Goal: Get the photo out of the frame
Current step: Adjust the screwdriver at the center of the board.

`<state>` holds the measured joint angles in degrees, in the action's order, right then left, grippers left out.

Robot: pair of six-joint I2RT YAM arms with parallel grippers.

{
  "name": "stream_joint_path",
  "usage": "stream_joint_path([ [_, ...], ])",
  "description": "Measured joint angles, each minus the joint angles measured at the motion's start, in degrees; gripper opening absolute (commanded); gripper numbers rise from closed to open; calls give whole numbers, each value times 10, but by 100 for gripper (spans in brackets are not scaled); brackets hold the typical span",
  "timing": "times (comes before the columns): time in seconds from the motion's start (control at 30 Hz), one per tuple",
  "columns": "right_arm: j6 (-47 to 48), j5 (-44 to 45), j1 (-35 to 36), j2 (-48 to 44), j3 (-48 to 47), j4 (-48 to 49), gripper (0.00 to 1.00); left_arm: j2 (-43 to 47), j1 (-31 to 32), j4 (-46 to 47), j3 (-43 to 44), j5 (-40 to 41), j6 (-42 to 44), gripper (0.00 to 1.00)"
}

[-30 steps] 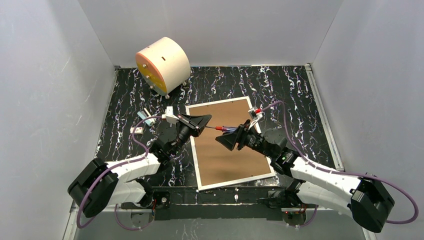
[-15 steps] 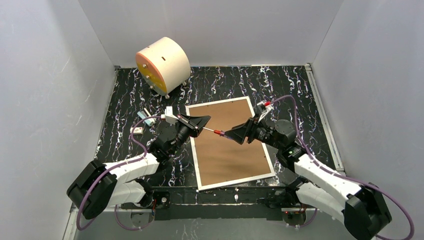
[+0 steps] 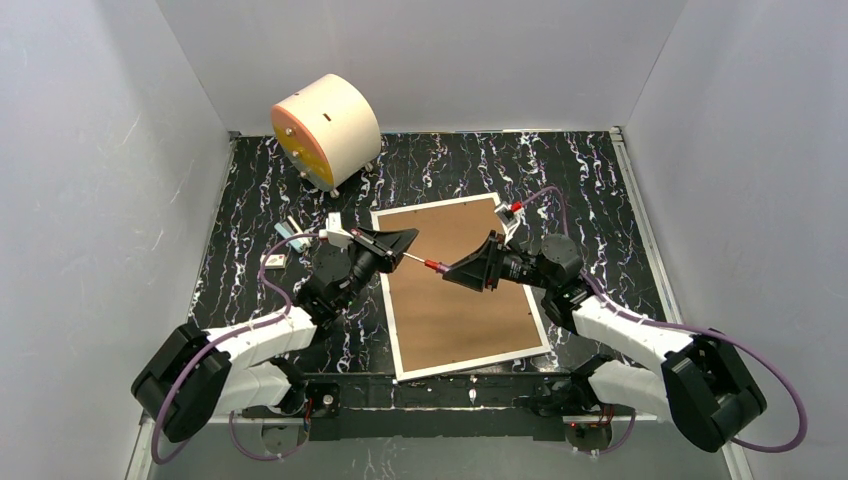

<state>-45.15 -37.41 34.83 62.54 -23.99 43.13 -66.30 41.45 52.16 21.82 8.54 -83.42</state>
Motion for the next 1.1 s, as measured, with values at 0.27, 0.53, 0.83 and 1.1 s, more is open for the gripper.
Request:
stream_joint_path([
  [0.27,-19,-19,-1,14,5,33,29,10,0,-1,0,5,-2,0],
  [0.53,-35,-14,-2,14,15,55,1,17,0,1,0,4,1,57],
  [0.83,-22,-1,-36,-12,15,-5,1,79,-48,-86,0,-47,55,98],
  [1.1,82,-8,-53,-28,-26,-153,1,132,-148,-315,50,-138,179,99],
])
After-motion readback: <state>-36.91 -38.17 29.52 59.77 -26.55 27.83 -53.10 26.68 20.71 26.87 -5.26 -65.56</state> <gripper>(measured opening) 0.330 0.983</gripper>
